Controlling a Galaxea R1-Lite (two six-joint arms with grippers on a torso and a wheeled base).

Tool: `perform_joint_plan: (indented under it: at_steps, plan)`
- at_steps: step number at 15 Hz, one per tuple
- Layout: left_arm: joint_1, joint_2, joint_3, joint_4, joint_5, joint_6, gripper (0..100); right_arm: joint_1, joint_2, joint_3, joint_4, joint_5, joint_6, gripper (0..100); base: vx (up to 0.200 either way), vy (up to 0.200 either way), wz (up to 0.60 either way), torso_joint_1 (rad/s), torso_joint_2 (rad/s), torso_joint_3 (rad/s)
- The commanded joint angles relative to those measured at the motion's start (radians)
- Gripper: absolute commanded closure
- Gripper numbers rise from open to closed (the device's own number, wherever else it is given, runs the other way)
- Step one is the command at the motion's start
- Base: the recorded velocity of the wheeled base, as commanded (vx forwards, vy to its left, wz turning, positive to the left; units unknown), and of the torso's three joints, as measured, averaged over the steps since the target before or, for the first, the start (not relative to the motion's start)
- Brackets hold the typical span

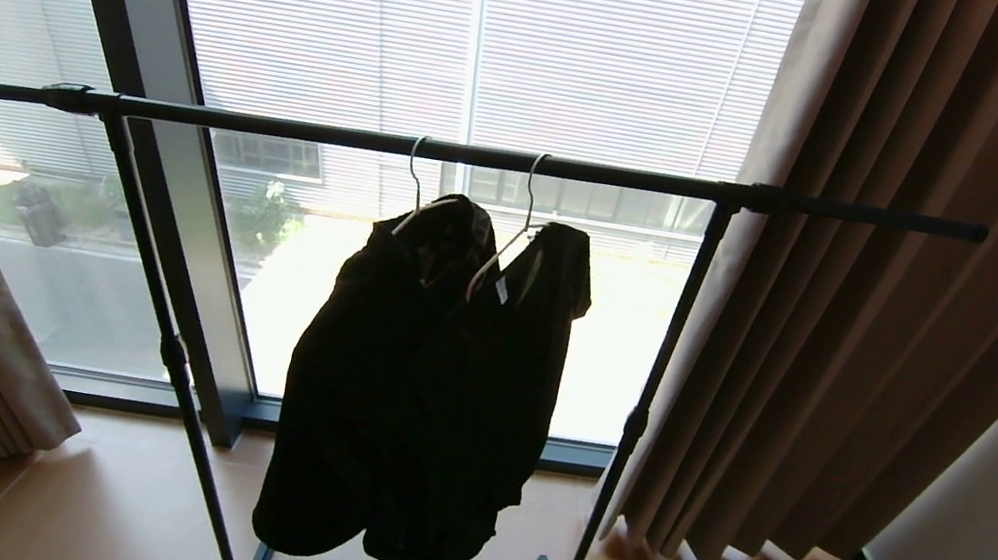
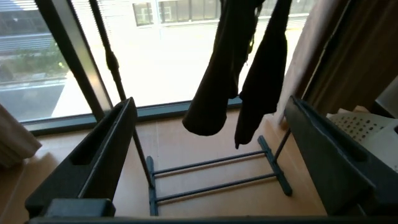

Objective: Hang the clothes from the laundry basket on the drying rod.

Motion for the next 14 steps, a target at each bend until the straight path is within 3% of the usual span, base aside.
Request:
perform_joint_plan:
  at_steps: [1, 4, 6, 14]
  plan:
    - [0.003, -0.038, 0.000, 0.000, -0.005, 0.003, 0, -0.044, -0.188, 0.084, 0.032, 0.060, -0.005, 0, 0.000, 0.000, 0.00, 0.000, 0.00, 0.000]
    - [0.003, -0.039, 0.000, 0.000, -0.009, 0.007, 0, -0.044, -0.188, 0.088, -0.042, 0.068, 0.009, 0, 0.000, 0.000, 0.00, 0.000, 0.00, 0.000]
    - [0.003, -0.039, 0.000, 0.000, -0.009, 0.007, 0, -0.044, -0.188, 0.088, -0.042, 0.075, 0.061, 0, 0.000, 0.000, 0.00, 0.000, 0.00, 0.000]
    - [0.008, -0.041, 0.000, -0.002, 0.000, 0.003, 0, -0.044, -0.188, 0.088, -0.040, 0.081, 0.058, 0, 0.000, 0.000, 0.00, 0.000, 0.00, 0.000]
